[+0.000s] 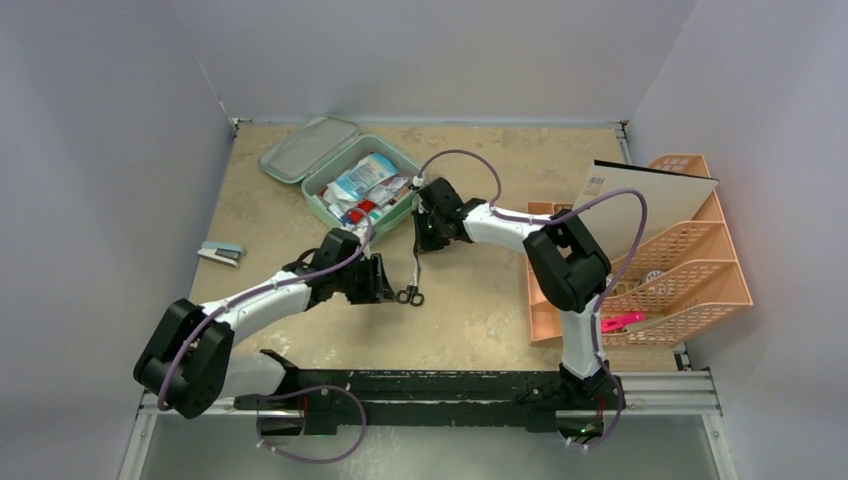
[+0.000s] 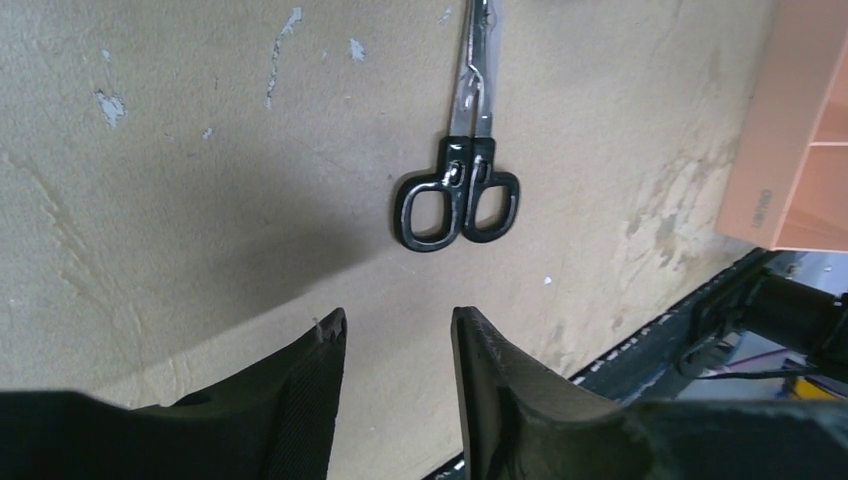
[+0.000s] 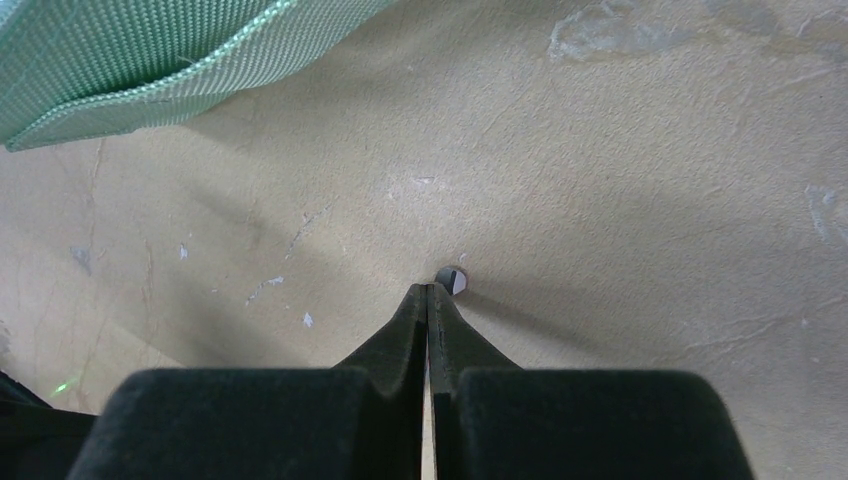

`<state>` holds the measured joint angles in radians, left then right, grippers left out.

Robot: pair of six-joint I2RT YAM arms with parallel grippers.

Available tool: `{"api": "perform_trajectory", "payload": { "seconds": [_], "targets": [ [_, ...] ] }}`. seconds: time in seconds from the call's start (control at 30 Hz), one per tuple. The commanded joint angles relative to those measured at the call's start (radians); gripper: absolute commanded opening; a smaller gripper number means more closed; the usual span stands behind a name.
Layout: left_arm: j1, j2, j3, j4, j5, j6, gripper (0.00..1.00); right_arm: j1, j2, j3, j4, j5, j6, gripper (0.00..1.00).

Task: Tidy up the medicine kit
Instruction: Pick up the scissors from the center of the board.

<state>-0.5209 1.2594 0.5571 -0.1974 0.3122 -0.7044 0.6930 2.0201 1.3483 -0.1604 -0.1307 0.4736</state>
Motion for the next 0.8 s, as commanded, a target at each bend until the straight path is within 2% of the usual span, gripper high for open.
{"api": "perform_trajectory", "payload": {
  "seconds": [0.0,0.1,0.33,0.53,0.77],
  "targets": [
    [-0.043,0.030,0.051,0.040,-0.068,0.072,0.38,0.003,0.048,0.027,-0.103,0.016,-0.005,0.00],
    [-0.128,0.035,0.072,0.044,-0.182,0.129,0.37,0.003,0.052,0.027,-0.106,0.015,-0.001,0.00],
    [-0.322,0.043,0.128,0.046,-0.412,0.268,0.46,0.003,0.067,0.040,-0.130,-0.012,0.013,0.00],
    [-0.427,0.104,0.160,0.094,-0.527,0.388,0.46,0.002,0.077,0.059,-0.160,-0.029,0.023,0.00],
    [-0.557,0.218,0.231,0.073,-0.710,0.477,0.52,0.002,0.086,0.063,-0.160,-0.040,0.025,0.00]
  ]
}}
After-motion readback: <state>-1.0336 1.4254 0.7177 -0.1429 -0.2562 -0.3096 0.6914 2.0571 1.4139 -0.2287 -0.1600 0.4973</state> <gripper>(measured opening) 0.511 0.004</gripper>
